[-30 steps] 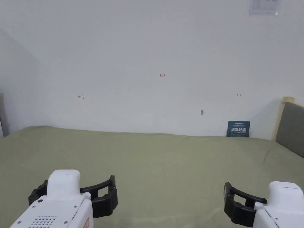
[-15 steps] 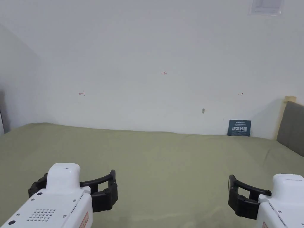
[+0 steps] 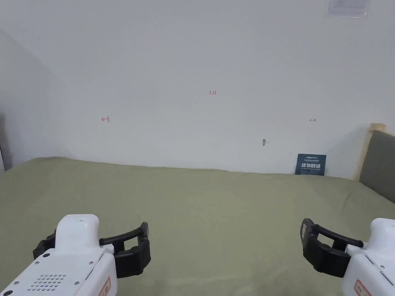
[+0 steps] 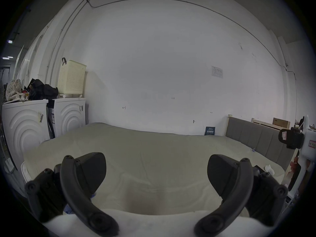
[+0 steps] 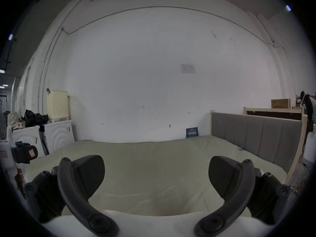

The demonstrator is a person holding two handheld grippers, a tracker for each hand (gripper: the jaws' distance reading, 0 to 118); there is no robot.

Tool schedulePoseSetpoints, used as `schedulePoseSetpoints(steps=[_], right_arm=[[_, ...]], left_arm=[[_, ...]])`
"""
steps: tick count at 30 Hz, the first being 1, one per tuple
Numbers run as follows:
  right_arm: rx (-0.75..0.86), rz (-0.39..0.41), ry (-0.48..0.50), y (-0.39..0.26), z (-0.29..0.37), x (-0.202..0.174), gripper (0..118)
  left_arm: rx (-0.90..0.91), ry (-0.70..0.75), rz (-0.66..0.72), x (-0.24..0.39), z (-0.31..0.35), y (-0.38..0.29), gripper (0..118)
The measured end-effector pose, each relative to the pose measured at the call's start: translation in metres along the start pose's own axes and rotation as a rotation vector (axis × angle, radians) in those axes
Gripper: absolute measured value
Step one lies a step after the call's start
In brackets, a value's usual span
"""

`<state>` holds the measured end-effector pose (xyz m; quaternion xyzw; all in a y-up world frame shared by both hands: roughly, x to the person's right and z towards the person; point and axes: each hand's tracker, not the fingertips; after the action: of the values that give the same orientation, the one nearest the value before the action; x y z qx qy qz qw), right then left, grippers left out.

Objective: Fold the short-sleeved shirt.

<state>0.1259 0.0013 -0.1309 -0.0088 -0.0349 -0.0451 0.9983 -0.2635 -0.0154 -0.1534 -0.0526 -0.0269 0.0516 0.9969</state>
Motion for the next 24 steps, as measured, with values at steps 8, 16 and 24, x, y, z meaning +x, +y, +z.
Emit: schedulePoseSetpoints(steps=[8, 16, 24], right_arm=[[-0.046, 0.046, 0.007, -0.005, 0.001, 0.001, 118], [-0.063, 0.031, 0.047, -0.007, 0.002, 0.005, 118], [-0.1, -0.006, 0.019, 0.001, -0.001, 0.006, 118]], left_arm=[[-0.002, -0.01, -0.005, 0.002, 0.0, 0.002, 118], [-0.005, -0.023, -0.003, 0.007, 0.0, 0.01, 118], [-0.012, -0.027, 0.004, 0.008, -0.002, 0.012, 118]])
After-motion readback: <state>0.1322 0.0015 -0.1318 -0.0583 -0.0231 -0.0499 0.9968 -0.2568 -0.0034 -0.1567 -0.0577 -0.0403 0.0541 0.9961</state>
